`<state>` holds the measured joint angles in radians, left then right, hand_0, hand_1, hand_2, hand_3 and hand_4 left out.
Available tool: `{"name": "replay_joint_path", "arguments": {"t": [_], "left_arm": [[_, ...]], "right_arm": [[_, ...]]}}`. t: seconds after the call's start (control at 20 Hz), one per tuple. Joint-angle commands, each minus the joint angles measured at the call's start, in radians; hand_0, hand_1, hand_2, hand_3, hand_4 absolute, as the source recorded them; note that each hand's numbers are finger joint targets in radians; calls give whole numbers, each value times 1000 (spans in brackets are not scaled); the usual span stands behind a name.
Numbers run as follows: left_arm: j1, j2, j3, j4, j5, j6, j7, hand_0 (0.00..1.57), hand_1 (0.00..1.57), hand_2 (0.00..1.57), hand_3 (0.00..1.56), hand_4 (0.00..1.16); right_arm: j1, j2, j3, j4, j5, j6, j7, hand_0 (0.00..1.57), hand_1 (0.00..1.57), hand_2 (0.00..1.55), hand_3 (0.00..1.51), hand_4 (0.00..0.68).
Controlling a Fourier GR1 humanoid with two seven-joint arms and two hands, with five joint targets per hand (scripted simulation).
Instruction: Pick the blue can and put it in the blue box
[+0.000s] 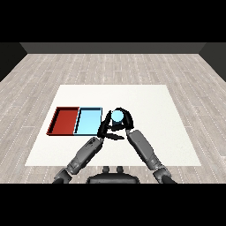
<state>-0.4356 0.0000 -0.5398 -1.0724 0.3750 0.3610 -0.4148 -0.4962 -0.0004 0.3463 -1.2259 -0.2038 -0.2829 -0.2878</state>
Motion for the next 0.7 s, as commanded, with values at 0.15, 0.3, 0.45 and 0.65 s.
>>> {"name": "replay_joint_path", "arguments": {"t": [0.15, 0.3, 0.45, 0.65], "left_arm": [[-71, 0, -26, 34, 41, 51, 38, 0, 0, 0, 0, 0], [-57, 0, -33, 38, 16, 54, 13, 0, 0, 0, 0, 0], [-163, 0, -40, 187, 116, 30, -43, 0, 0, 0, 0, 0], [-134, 0, -99, 148, 144, 76, -44, 0, 0, 0, 0, 0]], "right_arm": [[30, 0, 97, -51, -15, -70, 6, 1430, 1430, 1457, 1374, 552], [34, 0, 40, -93, -1, -32, 44, 1426, 1426, 1462, 1384, 549], [83, -13, 28, -49, 4, 30, -33, 1428, 1428, 1461, 1376, 551], [-20, 0, -8, -30, -29, 32, 39, 1431, 1431, 1462, 1374, 533]]}}
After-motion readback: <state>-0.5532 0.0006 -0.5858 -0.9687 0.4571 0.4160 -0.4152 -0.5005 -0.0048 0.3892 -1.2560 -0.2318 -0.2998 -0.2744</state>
